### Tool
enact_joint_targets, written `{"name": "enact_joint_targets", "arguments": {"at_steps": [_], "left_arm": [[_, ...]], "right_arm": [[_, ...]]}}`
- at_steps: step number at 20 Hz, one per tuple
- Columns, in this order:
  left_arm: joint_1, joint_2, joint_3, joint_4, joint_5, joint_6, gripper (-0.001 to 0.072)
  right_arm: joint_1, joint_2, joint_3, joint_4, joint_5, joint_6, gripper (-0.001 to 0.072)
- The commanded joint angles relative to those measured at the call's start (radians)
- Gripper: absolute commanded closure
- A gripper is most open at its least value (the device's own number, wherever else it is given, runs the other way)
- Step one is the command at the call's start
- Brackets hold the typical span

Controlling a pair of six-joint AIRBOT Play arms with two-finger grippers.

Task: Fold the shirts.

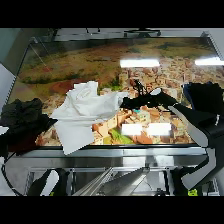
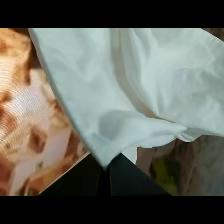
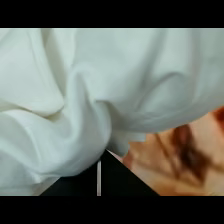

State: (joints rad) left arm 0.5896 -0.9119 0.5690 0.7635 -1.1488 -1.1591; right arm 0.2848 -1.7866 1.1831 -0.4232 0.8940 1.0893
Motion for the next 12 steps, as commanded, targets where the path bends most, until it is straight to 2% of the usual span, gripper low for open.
{"name": "enact_joint_targets", "arguments": {"at_steps": [1,3,5,7,10,12], "left_arm": [[0.001,0.002,0.005,-0.044,-0.01,-0.001,0.0689],[0.001,0.003,0.054,-0.172,-0.092,0.021,0.0689],[0.001,0.027,0.156,-0.354,-0.215,0.073,0.069],[0.001,0.082,0.287,-0.557,-0.289,0.087,0.069],[0.002,0.183,0.52,-0.851,-0.262,0.118,0.069],[0.002,0.217,0.721,-0.915,-0.215,0.126,0.0689]], "right_arm": [[-0.013,0.04,0.011,-0.003,0.098,-0.014,0.0692],[-0.05,0.137,0.012,-0.003,0.16,-0.029,0.0693],[-0.108,0.297,0.014,0.002,0.186,-0.044,0.0693],[-0.165,0.49,0.04,0.012,0.188,-0.047,0.0693],[-0.245,0.77,0.14,0.016,0.175,-0.072,0.0693],[-0.304,0.925,0.241,0.011,0.14,-0.088,0.0693]]}}
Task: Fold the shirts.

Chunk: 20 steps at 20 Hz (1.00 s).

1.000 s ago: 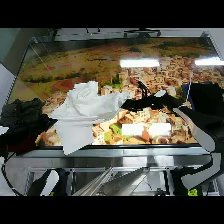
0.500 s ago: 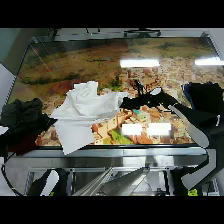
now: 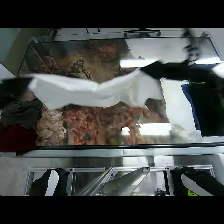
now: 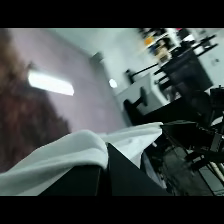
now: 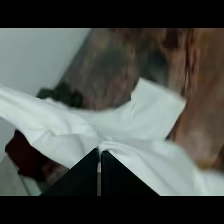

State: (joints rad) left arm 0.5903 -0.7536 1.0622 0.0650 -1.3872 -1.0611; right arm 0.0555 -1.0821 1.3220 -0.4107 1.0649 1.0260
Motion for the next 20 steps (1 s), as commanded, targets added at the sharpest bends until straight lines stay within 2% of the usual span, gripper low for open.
{"name": "enact_joint_targets", "arguments": {"at_steps": [1,5,8,9,12,14,17,20], "left_arm": [[0.001,0.063,0.323,-0.215,0.041,0.028,0.0689],[0.001,0.035,0.639,-0.171,0.109,0.022,0.069],[0.0,-0.034,0.764,0.052,0.068,-0.107,0.0689],[0.0,-0.061,0.763,0.075,0.047,-0.116,0.0689],[-0.059,-0.169,0.654,0.077,0.016,-0.11,0.0689],[-0.175,-0.271,0.544,0.11,0.028,-0.044,0.069],[-0.352,-0.472,0.436,0.346,0.143,0.018,0.069],[-0.422,-0.682,0.407,0.494,0.262,0.021,0.069]], "right_arm": [[-0.101,0.275,0.153,-0.003,-0.039,-0.049,0.0693],[-0.208,0.386,0.34,-0.138,-0.074,-0.053,0.0693],[-0.243,0.346,0.366,-0.173,-0.075,-0.043,0.0694],[-0.24,0.306,0.366,-0.172,-0.055,-0.043,0.0694],[-0.234,0.122,0.365,-0.147,0.046,-0.043,0.0693],[-0.201,-0.028,0.365,-0.154,0.091,-0.043,0.0693],[-0.135,-0.258,0.365,-0.2,0.102,-0.043,0.0693],[-0.082,-0.491,0.365,-0.214,0.076,-0.032,0.0693]]}}
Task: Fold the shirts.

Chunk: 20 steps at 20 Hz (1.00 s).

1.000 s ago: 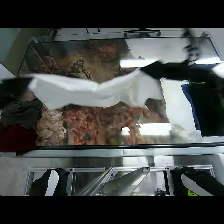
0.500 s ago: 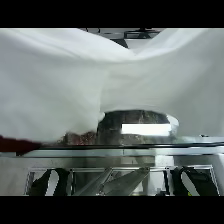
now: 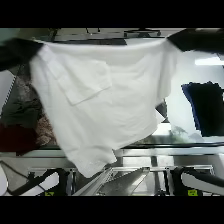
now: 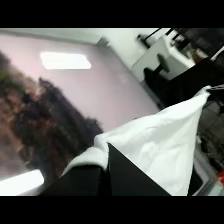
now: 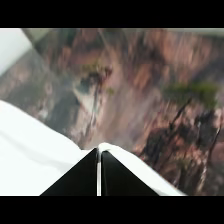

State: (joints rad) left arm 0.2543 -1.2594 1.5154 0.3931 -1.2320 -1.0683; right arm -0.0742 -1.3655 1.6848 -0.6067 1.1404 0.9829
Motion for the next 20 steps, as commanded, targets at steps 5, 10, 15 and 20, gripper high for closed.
{"name": "enact_joint_targets", "arguments": {"at_steps": [5,10,15,20], "left_arm": [[-0.088,-0.452,-0.045,0.162,0.238,0.11,0.0689],[0.017,-0.484,0.042,0.157,0.124,0.095,0.0091],[0.177,-0.473,0.155,0.166,-0.276,-0.066,0.0152],[0.241,-0.304,-0.288,0.262,-0.333,-0.047,0.0163]], "right_arm": [[0.127,-0.501,0.002,0.022,-0.175,0.011,0.0686],[0.073,-0.481,0.003,0.138,-0.15,0.016,0.0347],[-0.104,-0.364,0.0,-0.066,0.203,0.137,0.0351],[-0.225,-0.313,-0.154,-0.33,0.364,0.176,0.035]]}}
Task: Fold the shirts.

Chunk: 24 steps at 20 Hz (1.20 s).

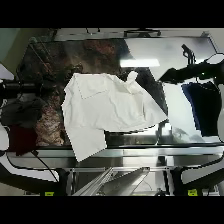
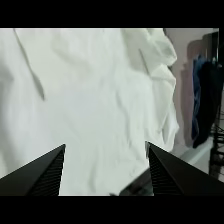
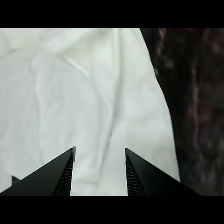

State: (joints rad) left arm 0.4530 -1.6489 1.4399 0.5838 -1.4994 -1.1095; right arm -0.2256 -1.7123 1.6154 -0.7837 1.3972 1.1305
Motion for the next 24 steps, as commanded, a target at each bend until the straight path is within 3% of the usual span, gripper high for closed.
{"name": "enact_joint_targets", "arguments": {"at_steps": [1,8,15,20,24], "left_arm": [[0.056,0.124,-0.303,0.113,-0.037,-0.005,0.0163],[0.159,0.323,-0.709,0.178,0.09,0.011,0.0163],[0.243,0.407,-0.846,0.188,0.127,0.037,0.0163],[0.328,0.455,-0.845,0.303,0.142,0.017,0.0163],[0.306,0.415,-0.845,0.292,0.196,0.009,0.0163]], "right_arm": [[-0.101,0.04,-0.129,-0.164,0.1,0.02,0.0348],[-0.156,0.0,-0.367,-0.166,-0.031,-0.173,0.0327],[-0.112,-0.105,-0.372,-0.163,0.021,-0.199,0.0328],[-0.032,-0.108,-0.375,-0.162,0.021,-0.204,0.0328],[-0.009,-0.108,-0.375,-0.163,0.021,-0.208,0.0328]]}}
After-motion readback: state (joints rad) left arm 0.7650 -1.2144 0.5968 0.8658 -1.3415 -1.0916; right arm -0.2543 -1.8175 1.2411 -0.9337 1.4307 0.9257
